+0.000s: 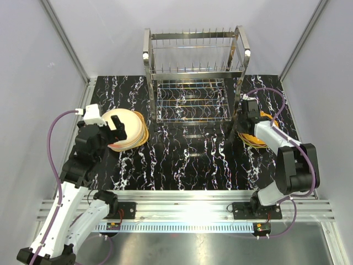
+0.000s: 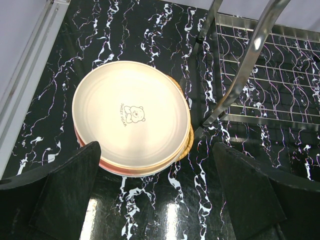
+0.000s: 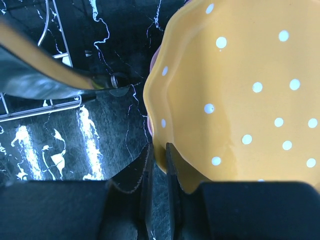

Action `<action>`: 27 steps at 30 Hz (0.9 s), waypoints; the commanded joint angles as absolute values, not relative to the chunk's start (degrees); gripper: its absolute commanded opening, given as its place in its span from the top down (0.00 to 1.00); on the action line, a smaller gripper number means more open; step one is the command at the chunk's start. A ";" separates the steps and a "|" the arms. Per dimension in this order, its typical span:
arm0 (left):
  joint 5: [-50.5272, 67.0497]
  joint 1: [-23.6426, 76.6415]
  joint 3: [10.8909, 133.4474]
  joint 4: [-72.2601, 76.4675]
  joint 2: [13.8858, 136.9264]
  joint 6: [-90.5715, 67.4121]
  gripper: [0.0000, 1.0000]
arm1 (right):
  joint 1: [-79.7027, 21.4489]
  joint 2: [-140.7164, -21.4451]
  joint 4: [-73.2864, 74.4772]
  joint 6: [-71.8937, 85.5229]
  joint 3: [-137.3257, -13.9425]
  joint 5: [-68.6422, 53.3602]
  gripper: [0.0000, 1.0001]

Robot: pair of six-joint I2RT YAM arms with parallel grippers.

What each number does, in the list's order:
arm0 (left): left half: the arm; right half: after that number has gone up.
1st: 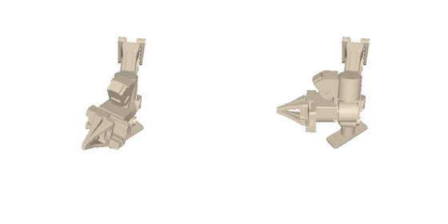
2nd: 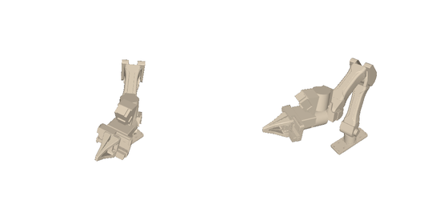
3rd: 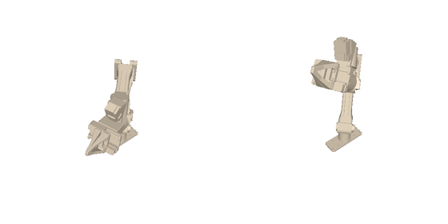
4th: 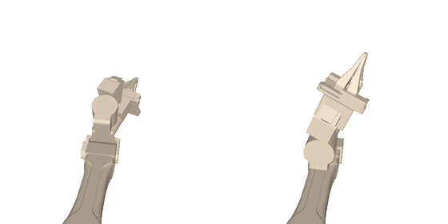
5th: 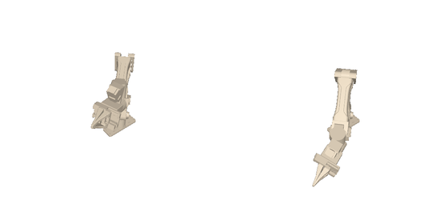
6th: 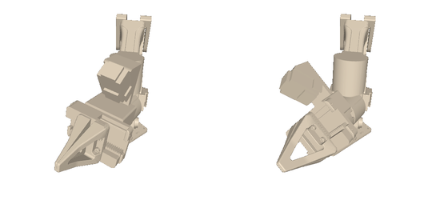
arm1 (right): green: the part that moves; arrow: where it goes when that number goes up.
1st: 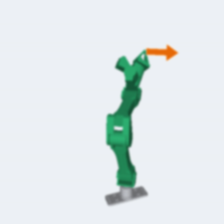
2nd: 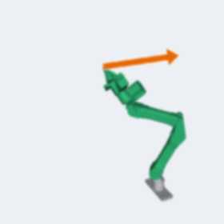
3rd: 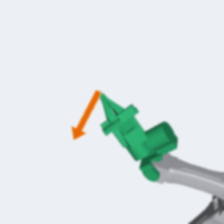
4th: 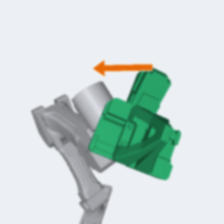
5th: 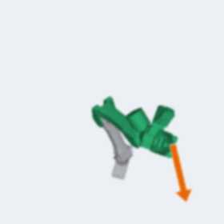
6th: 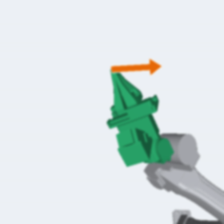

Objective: Load the plates into the dish rack
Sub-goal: Grab a plate with the right arm

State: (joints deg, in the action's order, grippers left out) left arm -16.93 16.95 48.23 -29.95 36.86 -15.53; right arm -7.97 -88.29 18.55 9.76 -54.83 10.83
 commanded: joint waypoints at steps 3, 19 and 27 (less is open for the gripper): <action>-16.79 17.23 49.31 -28.48 36.39 -16.17 0.01 | -8.44 -84.03 19.69 11.25 -55.02 12.57 1.00; -16.44 17.23 49.31 -28.48 36.65 -16.26 0.01 | -8.44 -84.81 19.87 13.36 -53.44 8.00 0.90; -16.35 17.23 49.31 -28.65 36.91 -16.26 0.01 | -8.44 -84.11 20.21 13.18 -52.74 7.91 0.51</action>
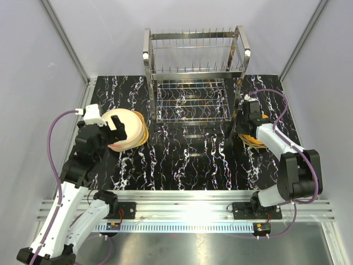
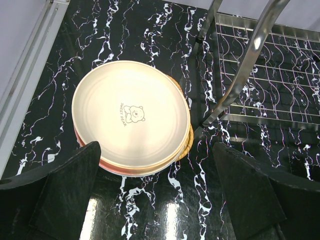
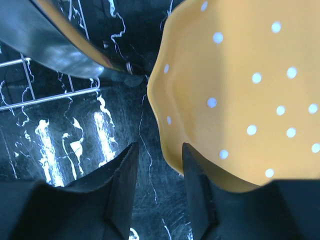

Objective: Load the plates into the dish rack
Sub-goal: Grab a plate with the right arm

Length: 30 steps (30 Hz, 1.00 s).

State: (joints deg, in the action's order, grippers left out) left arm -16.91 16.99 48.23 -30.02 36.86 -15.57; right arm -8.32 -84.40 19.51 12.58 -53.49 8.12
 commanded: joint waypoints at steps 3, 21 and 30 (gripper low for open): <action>-16.35 17.23 49.39 -28.74 37.00 -16.26 0.01 | -8.44 -84.72 20.04 13.10 -52.38 8.17 0.50; -16.26 17.23 49.31 -28.65 37.18 -16.26 0.01 | -8.79 -86.93 18.54 12.66 -52.12 12.57 0.83; -16.61 17.23 49.39 -28.74 37.18 -16.35 0.01 | -8.79 -80.17 20.21 13.27 -53.96 12.21 1.00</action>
State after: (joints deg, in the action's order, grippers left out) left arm -16.91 16.99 48.23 -30.15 36.88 -16.12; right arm -8.56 -85.34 17.50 11.18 -52.75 11.29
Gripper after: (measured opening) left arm 0.988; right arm 0.249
